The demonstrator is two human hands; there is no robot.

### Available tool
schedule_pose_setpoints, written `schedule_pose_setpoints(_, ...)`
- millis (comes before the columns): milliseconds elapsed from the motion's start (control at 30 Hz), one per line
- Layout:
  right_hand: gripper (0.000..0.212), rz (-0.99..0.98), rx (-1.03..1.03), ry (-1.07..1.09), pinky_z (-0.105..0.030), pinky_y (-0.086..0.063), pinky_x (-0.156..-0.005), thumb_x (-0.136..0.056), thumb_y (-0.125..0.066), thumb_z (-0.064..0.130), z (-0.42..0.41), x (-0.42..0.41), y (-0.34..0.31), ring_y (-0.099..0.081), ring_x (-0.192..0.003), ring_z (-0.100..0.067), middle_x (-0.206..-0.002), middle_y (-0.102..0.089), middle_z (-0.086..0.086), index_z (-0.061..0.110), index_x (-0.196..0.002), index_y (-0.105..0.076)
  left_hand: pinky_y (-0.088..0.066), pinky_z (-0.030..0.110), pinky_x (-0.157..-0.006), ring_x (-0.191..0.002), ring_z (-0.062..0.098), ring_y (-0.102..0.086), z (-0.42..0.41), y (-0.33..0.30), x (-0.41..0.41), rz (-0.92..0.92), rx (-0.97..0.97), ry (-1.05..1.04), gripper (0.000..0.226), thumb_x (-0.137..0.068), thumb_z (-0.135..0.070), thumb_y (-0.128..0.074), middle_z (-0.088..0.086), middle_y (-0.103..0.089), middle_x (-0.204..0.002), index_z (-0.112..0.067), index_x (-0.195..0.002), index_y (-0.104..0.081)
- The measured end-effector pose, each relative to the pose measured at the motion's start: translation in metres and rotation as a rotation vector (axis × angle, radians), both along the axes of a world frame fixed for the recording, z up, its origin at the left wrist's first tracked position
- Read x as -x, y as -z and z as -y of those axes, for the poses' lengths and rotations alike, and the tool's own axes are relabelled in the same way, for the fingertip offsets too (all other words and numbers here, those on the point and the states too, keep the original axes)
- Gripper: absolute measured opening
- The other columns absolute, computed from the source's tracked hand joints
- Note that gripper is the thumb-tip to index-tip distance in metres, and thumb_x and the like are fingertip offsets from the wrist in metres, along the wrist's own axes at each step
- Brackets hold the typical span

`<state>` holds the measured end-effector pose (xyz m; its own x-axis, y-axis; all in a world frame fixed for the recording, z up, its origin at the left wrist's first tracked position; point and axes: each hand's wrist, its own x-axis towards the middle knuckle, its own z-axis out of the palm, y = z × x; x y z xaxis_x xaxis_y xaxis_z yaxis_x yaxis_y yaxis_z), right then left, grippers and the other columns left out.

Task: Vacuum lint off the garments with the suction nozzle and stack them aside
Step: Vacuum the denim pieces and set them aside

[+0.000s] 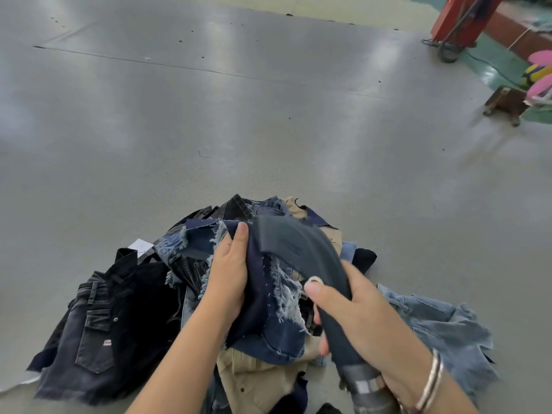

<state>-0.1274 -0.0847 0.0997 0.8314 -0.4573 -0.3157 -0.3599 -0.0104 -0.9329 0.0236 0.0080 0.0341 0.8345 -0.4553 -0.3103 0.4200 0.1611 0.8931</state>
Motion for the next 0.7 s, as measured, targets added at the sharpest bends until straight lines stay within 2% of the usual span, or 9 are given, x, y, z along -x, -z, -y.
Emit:
schedule_pose_setpoints(67, 0.012, 0.034, -0.005, 0.057, -0.026, -0.048, -0.045, -0.083, -0.063, 0.039, 0.007, -0.003, -0.004, -0.062, -0.046, -0.025, -0.061, -0.063, 0.001, 0.048, -0.077, -0.058, -0.053, 0.044, -0.077, -0.075, 0.030, -0.066, 0.000, 0.002, 0.003, -0.011, 0.009, -0.001, 0.037, -0.096, -0.041, -0.050, 0.015, -0.071, -0.082, -0.019, -0.076, -0.073)
schedule_pose_setpoints(200, 0.007, 0.025, -0.074, 0.013, -0.026, -0.050, -0.046, -0.084, -0.065, 0.043, 0.006, 0.008, -0.002, -0.063, -0.047, -0.027, -0.063, -0.064, -0.002, 0.046, -0.083, -0.059, -0.054, 0.047, -0.084, -0.083, 0.030, -0.069, 0.002, 0.002, -0.001, -0.035, 0.003, -0.057, 0.032, -0.095, -0.040, -0.052, 0.012, -0.074, -0.087, -0.018, -0.085, -0.072)
schedule_pose_setpoints(333, 0.010, -0.002, -0.096, -0.045, -0.026, -0.050, -0.048, -0.078, -0.065, 0.049, -0.004, 0.006, 0.002, -0.063, -0.048, -0.026, -0.064, -0.065, -0.001, 0.045, -0.086, -0.059, -0.058, 0.029, -0.065, -0.075, 0.017, -0.072, -0.001, 0.000, -0.002, -0.070, 0.059, 0.004, 0.032, -0.089, -0.041, -0.053, 0.004, -0.075, -0.083, -0.028, -0.073, -0.078)
schedule_pose_setpoints(400, 0.007, 0.010, -0.091, 0.021, -0.027, -0.050, -0.046, -0.083, -0.064, 0.041, 0.004, -0.001, 0.004, -0.061, -0.046, -0.024, -0.062, -0.064, -0.001, 0.040, -0.088, -0.060, -0.058, 0.029, -0.064, -0.079, 0.022, -0.072, -0.003, -0.002, 0.001, -0.085, 0.059, 0.071, 0.029, -0.083, -0.043, -0.057, 0.009, -0.075, -0.088, -0.022, -0.082, -0.078)
schedule_pose_setpoints(467, 0.010, 0.014, -0.071, 0.096, -0.029, -0.050, -0.046, -0.085, -0.063, 0.035, 0.013, -0.006, 0.006, -0.060, -0.046, -0.024, -0.061, -0.062, -0.001, 0.034, -0.094, -0.058, -0.057, 0.030, -0.059, -0.071, 0.024, -0.072, -0.004, 0.002, 0.004, -0.203, 0.027, 0.062, 0.037, -0.075, -0.048, -0.063, 0.011, -0.074, -0.081, -0.014, -0.084, -0.075)
schedule_pose_setpoints(533, 0.012, 0.003, -0.061, 0.131, -0.030, -0.051, -0.046, -0.086, -0.062, 0.034, 0.019, -0.004, 0.010, -0.059, -0.046, -0.025, -0.062, -0.061, -0.003, 0.029, -0.096, -0.057, -0.058, 0.032, -0.065, -0.073, 0.025, -0.072, -0.004, 0.009, 0.006, -0.368, -0.070, 0.022, 0.052, -0.076, -0.061, -0.061, 0.012, -0.074, -0.082, -0.011, -0.085, -0.074)
schedule_pose_setpoints(600, 0.013, -0.027, -0.043, 0.135, -0.030, -0.051, -0.047, -0.087, -0.061, 0.034, 0.020, 0.001, 0.016, -0.059, -0.047, -0.027, -0.064, -0.060, -0.005, 0.027, -0.098, -0.057, -0.055, 0.034, -0.071, -0.085, 0.028, -0.070, -0.004, 0.019, 0.008, -0.437, -0.251, 0.001, 0.067, -0.081, -0.069, -0.053, 0.013, -0.073, -0.095, -0.008, -0.106, -0.069)
schedule_pose_setpoints(633, 0.013, -0.045, -0.038, 0.133, -0.031, -0.051, -0.047, -0.088, -0.061, 0.034, 0.020, 0.004, 0.019, -0.060, -0.047, -0.027, -0.065, -0.060, -0.006, 0.027, -0.098, -0.057, -0.051, 0.034, -0.071, -0.086, 0.028, -0.068, -0.005, 0.024, 0.009, -0.445, -0.332, -0.025, 0.066, -0.087, -0.064, -0.051, 0.013, -0.071, -0.100, -0.006, -0.114, -0.063)
schedule_pose_setpoints(700, 0.013, -0.072, -0.032, 0.123, -0.031, -0.052, -0.049, -0.089, -0.061, 0.034, 0.019, 0.006, 0.023, -0.060, -0.048, -0.027, -0.067, -0.060, -0.006, 0.027, -0.099, -0.057, -0.045, 0.034, -0.073, -0.088, 0.026, -0.060, -0.004, 0.032, 0.010, -0.387, -0.399, -0.115, 0.045, -0.098, -0.044, -0.047, 0.012, -0.064, -0.112, -0.007, -0.124, -0.052)
